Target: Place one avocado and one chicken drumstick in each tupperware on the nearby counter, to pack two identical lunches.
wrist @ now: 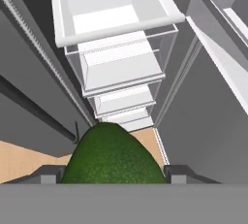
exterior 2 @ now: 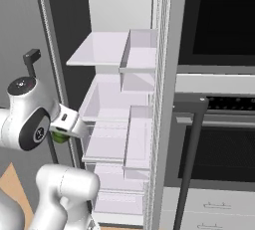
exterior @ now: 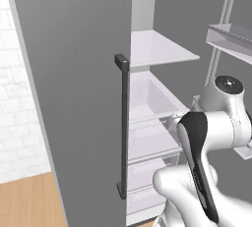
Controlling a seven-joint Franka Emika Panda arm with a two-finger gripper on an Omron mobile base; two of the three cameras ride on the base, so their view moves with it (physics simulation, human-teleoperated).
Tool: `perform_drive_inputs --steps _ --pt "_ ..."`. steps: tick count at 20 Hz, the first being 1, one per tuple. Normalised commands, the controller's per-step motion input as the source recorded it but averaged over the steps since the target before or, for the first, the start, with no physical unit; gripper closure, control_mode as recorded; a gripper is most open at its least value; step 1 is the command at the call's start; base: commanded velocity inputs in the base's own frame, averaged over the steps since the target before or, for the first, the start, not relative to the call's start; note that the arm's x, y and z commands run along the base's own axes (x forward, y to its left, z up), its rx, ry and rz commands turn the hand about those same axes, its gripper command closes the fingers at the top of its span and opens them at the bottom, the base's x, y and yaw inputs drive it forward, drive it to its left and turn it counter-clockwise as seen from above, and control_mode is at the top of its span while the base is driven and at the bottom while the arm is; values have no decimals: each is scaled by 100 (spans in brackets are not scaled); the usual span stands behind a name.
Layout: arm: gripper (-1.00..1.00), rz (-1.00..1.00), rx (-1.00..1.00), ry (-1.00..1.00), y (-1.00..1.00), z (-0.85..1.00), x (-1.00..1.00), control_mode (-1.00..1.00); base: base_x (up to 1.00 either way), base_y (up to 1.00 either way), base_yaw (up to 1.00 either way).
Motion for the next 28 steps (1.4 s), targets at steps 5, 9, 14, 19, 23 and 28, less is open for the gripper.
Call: perform_drive_inputs --steps 5,9,14,19,23,28 --pt "100 0 0 -1 6 0 -23 100 -57 12 -6" --pt "100 0 0 0 0 0 0 100 -100 7 -27" --pt "100 0 0 0 0 0 0 100 -100 8 -48" --pt "100 0 0 0 0 0 0 100 -72 -8 -70" --pt "100 0 0 0 0 0 0 100 -4 -60 -77" --pt "100 0 0 0 0 0 0 100 16 -94 -62"
